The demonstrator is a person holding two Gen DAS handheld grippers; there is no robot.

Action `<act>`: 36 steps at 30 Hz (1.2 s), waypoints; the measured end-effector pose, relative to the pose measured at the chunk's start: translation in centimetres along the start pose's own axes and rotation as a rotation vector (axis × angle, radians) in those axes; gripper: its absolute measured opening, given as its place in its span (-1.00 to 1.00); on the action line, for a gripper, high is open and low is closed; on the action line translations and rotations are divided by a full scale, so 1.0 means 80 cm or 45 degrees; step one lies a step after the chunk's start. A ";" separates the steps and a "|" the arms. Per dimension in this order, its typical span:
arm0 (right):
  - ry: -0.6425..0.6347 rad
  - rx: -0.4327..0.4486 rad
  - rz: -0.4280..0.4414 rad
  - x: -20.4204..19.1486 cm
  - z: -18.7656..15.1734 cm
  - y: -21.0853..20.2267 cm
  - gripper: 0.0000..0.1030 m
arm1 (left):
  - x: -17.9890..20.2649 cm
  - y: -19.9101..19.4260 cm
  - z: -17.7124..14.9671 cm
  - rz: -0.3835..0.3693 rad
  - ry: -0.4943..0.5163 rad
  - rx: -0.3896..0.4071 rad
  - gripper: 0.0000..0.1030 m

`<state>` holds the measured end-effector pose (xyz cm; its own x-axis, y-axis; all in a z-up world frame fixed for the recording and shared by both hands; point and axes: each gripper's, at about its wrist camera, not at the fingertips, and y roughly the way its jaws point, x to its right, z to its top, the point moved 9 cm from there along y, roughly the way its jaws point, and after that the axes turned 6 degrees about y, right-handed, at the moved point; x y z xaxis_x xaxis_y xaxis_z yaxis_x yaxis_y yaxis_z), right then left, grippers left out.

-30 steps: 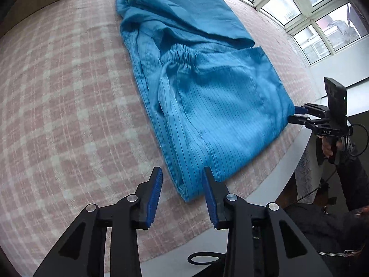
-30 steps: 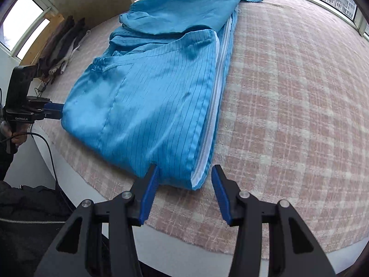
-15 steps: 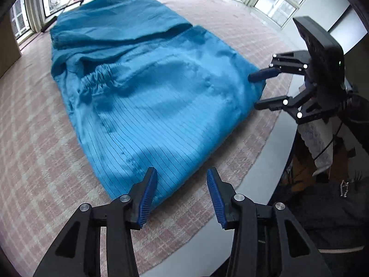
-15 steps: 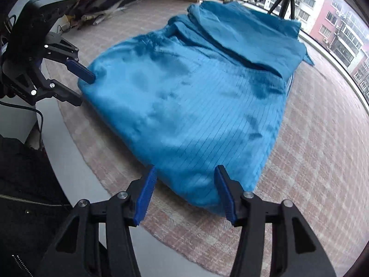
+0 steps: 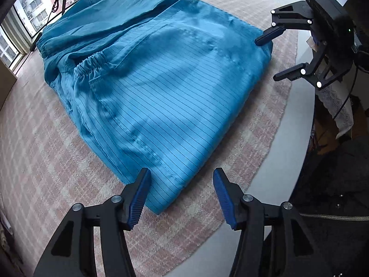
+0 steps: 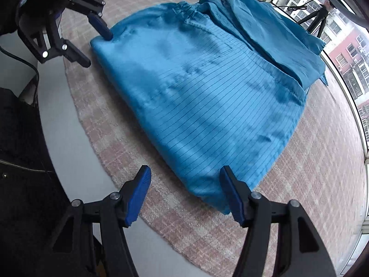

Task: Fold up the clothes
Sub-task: 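Grasp the folded coat edge with both tools, then fold the coat over toward the collar with both tools and release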

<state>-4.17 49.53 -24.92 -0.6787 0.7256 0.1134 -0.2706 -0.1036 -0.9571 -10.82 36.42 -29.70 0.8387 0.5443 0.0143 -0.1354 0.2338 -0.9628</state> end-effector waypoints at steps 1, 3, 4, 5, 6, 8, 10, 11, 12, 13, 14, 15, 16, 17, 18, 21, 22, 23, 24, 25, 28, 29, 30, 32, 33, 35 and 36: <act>-0.013 -0.003 -0.018 -0.001 0.001 0.004 0.21 | -0.001 0.002 0.002 0.019 -0.004 0.002 0.01; 0.004 0.025 -0.020 -0.002 0.007 0.003 0.23 | -0.004 0.005 0.005 0.056 -0.012 0.006 0.00; 0.040 0.038 -0.001 0.000 0.009 0.003 0.23 | -0.005 0.005 0.007 0.067 -0.015 0.015 -0.01; 0.073 0.051 0.015 0.003 0.009 0.003 0.23 | -0.005 0.004 0.008 0.070 -0.018 0.030 -0.09; 0.105 0.063 0.032 0.005 0.010 0.003 0.22 | -0.006 0.002 0.009 0.061 -0.029 0.048 -0.42; 0.127 0.065 0.046 0.007 0.013 0.002 0.10 | -0.011 -0.003 0.012 -0.007 -0.097 0.072 -0.70; 0.120 0.049 0.042 0.008 0.017 -0.001 -0.50 | -0.016 -0.009 0.016 -0.054 -0.143 0.074 -0.83; 0.106 0.034 0.029 0.010 0.021 -0.004 -0.65 | -0.018 -0.015 0.020 -0.072 -0.158 0.081 -0.85; 0.093 0.030 0.024 0.012 0.027 -0.011 -0.73 | -0.020 -0.024 0.026 -0.084 -0.166 0.096 -0.87; 0.081 0.031 0.020 0.015 0.035 -0.019 -0.88 | -0.024 -0.035 0.033 -0.085 -0.166 0.116 -0.88; 0.073 0.035 0.014 0.020 0.044 -0.029 -0.89 | -0.029 -0.047 0.042 -0.077 -0.161 0.136 -0.89; 0.074 0.047 0.000 0.029 0.055 -0.042 -0.90 | -0.038 -0.061 0.051 -0.066 -0.160 0.157 -0.89; 0.077 0.062 -0.014 0.040 0.068 -0.056 -0.90 | -0.048 -0.075 0.062 -0.057 -0.161 0.177 -0.89; 0.083 0.086 -0.027 0.053 0.083 -0.074 -0.90 | -0.059 -0.090 0.073 -0.049 -0.163 0.201 -0.89; 0.089 0.110 -0.040 0.067 0.099 -0.091 -0.90 | -0.070 -0.105 0.086 -0.041 -0.165 0.226 -0.89; 0.107 0.185 -0.093 0.108 0.144 -0.142 -0.90 | -0.119 -0.144 0.125 0.002 -0.162 0.299 -0.89; 0.110 0.209 -0.116 0.123 0.159 -0.157 -0.90 | -0.134 -0.155 0.137 0.033 -0.154 0.315 -0.89; 0.109 0.227 -0.140 0.141 0.176 -0.166 -0.90 | -0.149 -0.164 0.151 0.062 -0.146 0.329 -0.89; 0.108 0.245 -0.175 0.158 0.193 -0.168 -0.91 | -0.165 -0.172 0.166 0.088 -0.141 0.343 -0.89; 0.118 0.258 -0.202 0.176 0.209 -0.166 -0.91 | -0.181 -0.180 0.182 0.115 -0.135 0.357 -0.89; 0.147 0.295 -0.283 0.230 0.257 -0.158 -0.91 | -0.234 -0.179 0.223 0.149 -0.160 0.362 -0.89; 0.163 0.304 -0.301 0.248 0.272 -0.151 -0.91 | -0.251 -0.175 0.237 0.154 -0.172 0.360 -0.89; 0.195 0.301 -0.290 0.266 0.285 -0.134 -0.91 | -0.270 -0.168 0.248 0.151 -0.192 0.353 -0.89; 0.259 0.293 -0.265 0.301 0.309 -0.100 -0.91 | -0.306 -0.137 0.259 0.098 -0.250 0.312 -0.90; 0.294 0.284 -0.238 0.315 0.316 -0.082 -0.91 | -0.322 -0.119 0.265 0.074 -0.271 0.289 -0.90; 0.349 0.275 -0.188 0.339 0.327 -0.045 -0.91 | -0.348 -0.081 0.273 0.030 -0.298 0.246 -0.90; 0.377 0.267 -0.155 0.349 0.330 -0.026 -0.91 | -0.360 -0.062 0.276 0.007 -0.312 0.225 -0.90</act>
<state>-40.60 52.04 -12.72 -0.4147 0.9031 0.1118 -0.4918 -0.1190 -0.8625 -45.96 37.39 -19.33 0.6884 0.7192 0.0941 -0.2475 0.3549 -0.9015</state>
